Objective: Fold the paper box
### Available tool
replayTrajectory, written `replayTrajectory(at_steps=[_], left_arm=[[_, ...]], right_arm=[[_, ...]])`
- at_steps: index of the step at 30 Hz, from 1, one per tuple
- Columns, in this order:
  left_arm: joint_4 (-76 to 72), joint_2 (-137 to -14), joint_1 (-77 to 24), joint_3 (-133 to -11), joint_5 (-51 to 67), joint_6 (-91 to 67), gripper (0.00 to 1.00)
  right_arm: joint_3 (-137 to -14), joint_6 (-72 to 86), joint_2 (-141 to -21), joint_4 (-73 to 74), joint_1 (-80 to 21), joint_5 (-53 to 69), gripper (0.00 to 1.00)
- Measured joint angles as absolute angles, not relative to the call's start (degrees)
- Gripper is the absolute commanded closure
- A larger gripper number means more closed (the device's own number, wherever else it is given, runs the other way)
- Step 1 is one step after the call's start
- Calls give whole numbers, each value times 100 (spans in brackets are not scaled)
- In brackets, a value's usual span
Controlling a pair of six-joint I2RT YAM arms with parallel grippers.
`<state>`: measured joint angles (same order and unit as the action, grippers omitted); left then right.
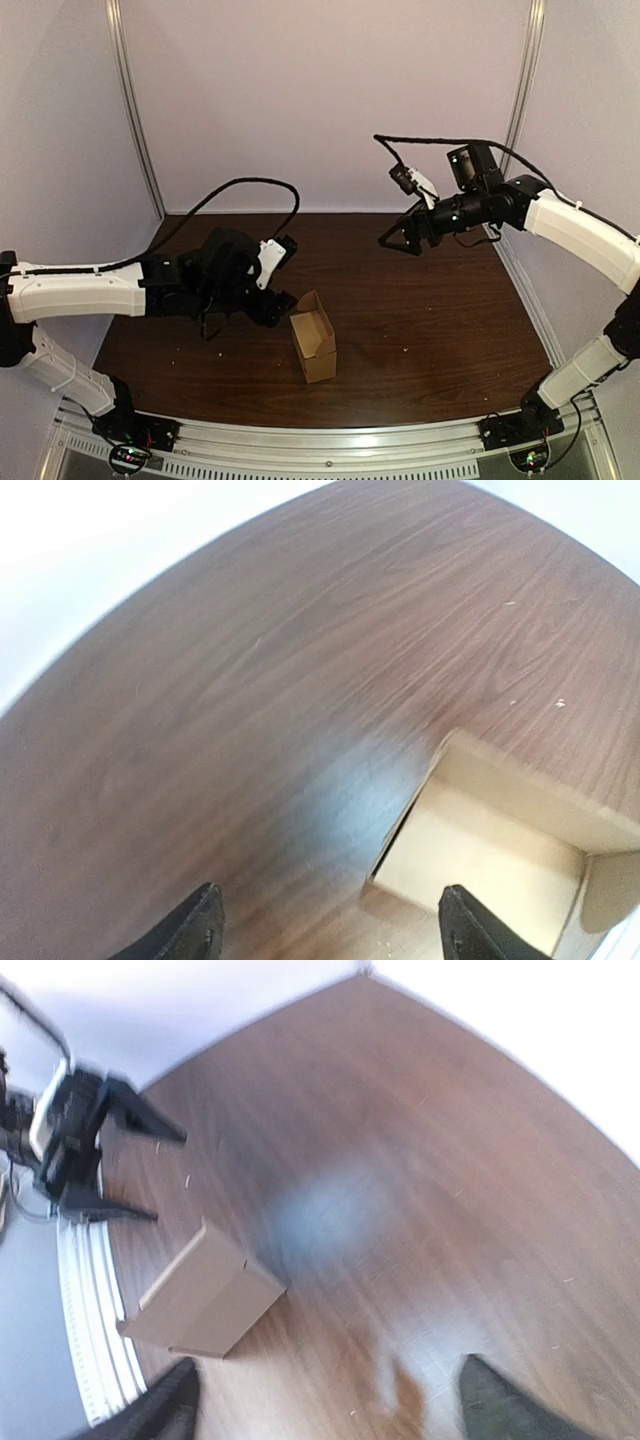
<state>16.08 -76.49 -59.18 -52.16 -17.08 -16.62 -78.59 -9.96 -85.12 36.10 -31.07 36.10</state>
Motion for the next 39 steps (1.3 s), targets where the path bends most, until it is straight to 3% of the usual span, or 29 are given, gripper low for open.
replayTrajectory(at_steps=[3,8,13,18,26,39], left_arm=[[1935,-7966,-5811,-5955,-1367,-1107,42],[2550,-8680,-5603,-6949,-666,-261,47],[3118,-9028,-5553,-7236,-226,228,48],[3389,-9045,-5511,-7264,71,440,51],[3463,-9118,-5382,-7266,244,484,51],[3251,-8440,-5330,-6285,196,-32,50]], right_arm=[[-8020,-532,-8396,3439,-2703,4012,0],[-7760,-491,-9019,3485,-2390,4995,0],[-6866,-1232,-8713,3697,-2816,5190,5],[-6149,-1994,-8248,3597,-3756,4694,8],[-5964,-1975,-9052,3098,-5124,3109,8],[-6246,-891,-9874,2075,-5290,2714,9]])
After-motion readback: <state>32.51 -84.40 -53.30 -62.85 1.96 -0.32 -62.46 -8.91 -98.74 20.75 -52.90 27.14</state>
